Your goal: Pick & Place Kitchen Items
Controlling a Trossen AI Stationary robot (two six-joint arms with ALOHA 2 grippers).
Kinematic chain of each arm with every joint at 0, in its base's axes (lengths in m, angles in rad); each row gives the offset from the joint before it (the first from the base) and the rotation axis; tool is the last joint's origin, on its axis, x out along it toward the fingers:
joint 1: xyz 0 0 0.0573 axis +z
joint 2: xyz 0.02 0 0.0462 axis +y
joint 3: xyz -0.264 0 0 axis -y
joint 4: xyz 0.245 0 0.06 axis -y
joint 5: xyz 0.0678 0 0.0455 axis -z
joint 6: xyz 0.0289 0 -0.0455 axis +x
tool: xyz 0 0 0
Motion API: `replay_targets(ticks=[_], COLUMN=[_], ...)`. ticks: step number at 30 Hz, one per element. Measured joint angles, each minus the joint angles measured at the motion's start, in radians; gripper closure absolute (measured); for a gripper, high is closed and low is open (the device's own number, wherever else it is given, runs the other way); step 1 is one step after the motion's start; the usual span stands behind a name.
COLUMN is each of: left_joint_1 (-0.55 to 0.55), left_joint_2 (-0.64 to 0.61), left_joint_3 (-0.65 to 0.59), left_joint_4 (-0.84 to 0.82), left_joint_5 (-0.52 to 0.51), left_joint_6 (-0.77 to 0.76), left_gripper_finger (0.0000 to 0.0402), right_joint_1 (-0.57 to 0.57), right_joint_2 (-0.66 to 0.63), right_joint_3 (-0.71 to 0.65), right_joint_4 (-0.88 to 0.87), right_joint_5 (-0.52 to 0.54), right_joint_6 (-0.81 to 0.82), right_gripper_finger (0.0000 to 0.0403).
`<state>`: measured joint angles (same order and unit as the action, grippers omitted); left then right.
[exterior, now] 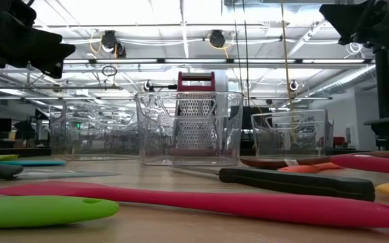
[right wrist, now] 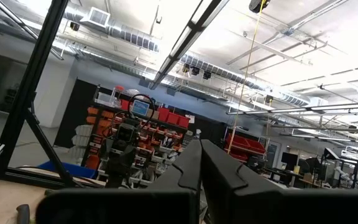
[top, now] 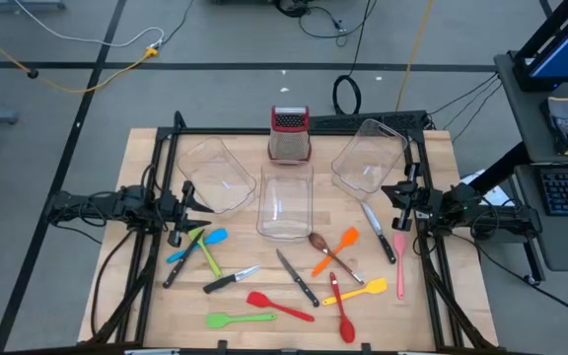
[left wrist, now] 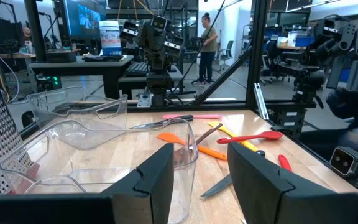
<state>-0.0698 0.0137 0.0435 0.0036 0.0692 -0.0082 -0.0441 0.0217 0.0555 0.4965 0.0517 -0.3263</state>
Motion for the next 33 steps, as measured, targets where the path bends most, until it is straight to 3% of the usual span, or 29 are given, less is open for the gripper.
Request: replay_targets(ticks=[21, 27, 33], left_joint_1=[0.0, 0.004, 0.004], left_joint_2=[0.0, 0.0, 0.0], left_joint_3=[0.0, 0.0, 0.0], left_joint_4=[0.001, 0.057, 0.06], left_joint_5=[-0.001, -0.068, -0.071], left_joint_6=[0.0, 0.007, 0.004], left_gripper_finger=[0.025, 0.025, 0.025], right_joint_1=[0.0, 0.0, 0.0], right_joint_2=[0.0, 0.0, 0.0], right_joint_3=[0.0, 0.0, 0.0], right_joint_4=[0.0, 0.0, 0.001], right_joint_5=[0.0, 0.0, 0.0], right_joint_6=[0.0, 0.0, -0.024], right_gripper_finger=[0.0399, 0.0399, 0.0399])
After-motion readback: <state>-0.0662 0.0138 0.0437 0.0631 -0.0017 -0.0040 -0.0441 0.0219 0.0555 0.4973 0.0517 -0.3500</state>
